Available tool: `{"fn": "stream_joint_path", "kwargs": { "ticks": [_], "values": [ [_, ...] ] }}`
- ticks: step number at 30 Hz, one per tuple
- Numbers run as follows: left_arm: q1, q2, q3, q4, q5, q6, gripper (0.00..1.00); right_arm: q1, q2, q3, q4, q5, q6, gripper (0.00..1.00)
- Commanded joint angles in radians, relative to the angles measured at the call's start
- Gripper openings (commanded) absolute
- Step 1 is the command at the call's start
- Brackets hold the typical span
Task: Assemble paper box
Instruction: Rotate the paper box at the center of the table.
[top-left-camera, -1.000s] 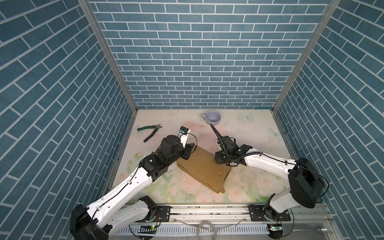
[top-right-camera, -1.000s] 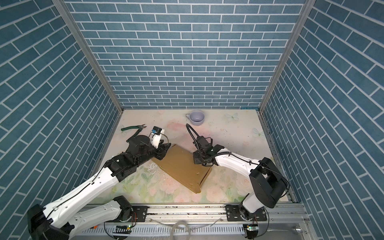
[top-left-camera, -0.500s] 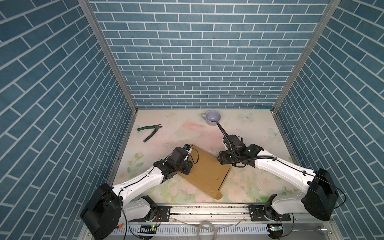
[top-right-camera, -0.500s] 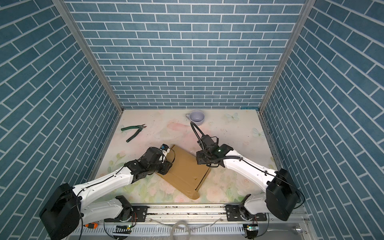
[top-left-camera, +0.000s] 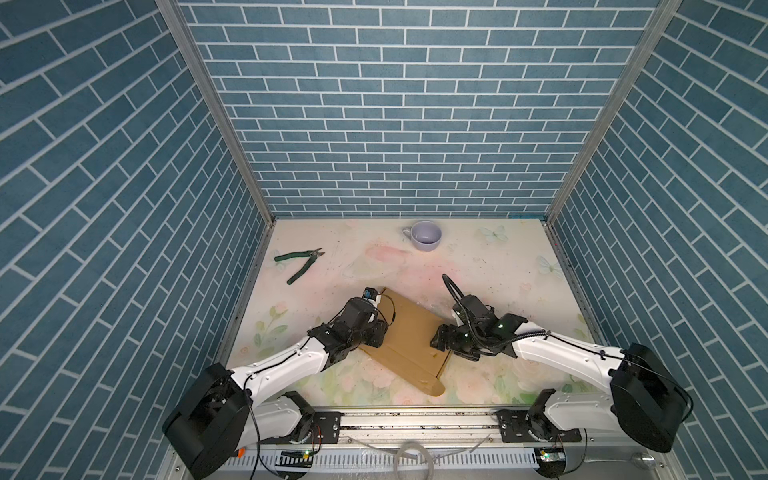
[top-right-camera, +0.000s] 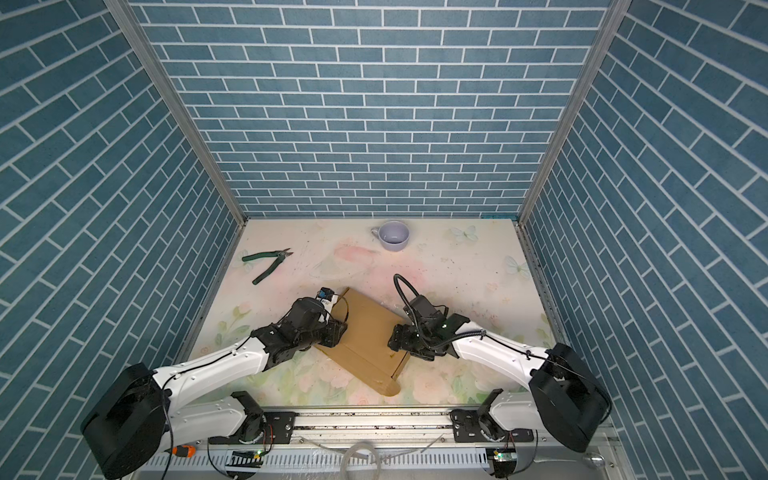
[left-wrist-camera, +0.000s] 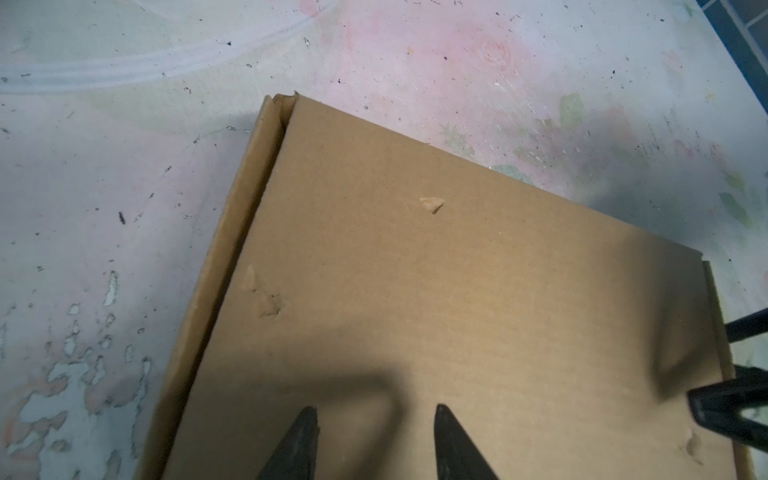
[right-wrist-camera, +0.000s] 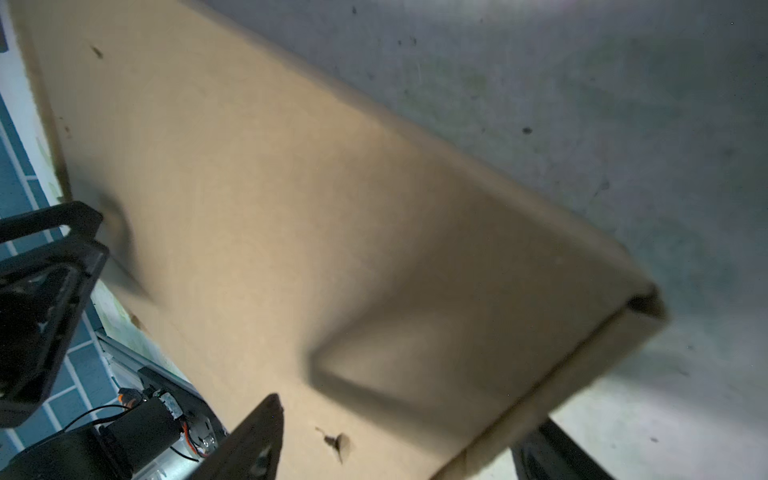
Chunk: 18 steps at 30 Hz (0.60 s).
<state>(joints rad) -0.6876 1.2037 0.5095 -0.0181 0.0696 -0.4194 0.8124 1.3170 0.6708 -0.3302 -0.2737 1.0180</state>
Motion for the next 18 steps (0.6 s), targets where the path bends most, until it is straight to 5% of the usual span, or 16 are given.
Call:
{"fn": "stream_joint_path", "kwargs": {
  "ticks": [1, 12, 18],
  "values": [
    [-0.006, 0.040, -0.025, 0.005, 0.030, -0.039, 0.46, -0.063, 0.025, 0.005, 0.149, -0.053, 0.031, 0.82],
    [-0.006, 0.294, 0.212, 0.137, 0.073, -0.022, 0.48, -0.363, 0.347, 0.382, 0.022, -0.175, -0.296, 0.77],
    [0.051, 0.207, 0.271, -0.001, 0.058, 0.041, 0.54, -0.402, 0.318, 0.403, -0.105, -0.106, -0.444, 0.80]
  ]
}}
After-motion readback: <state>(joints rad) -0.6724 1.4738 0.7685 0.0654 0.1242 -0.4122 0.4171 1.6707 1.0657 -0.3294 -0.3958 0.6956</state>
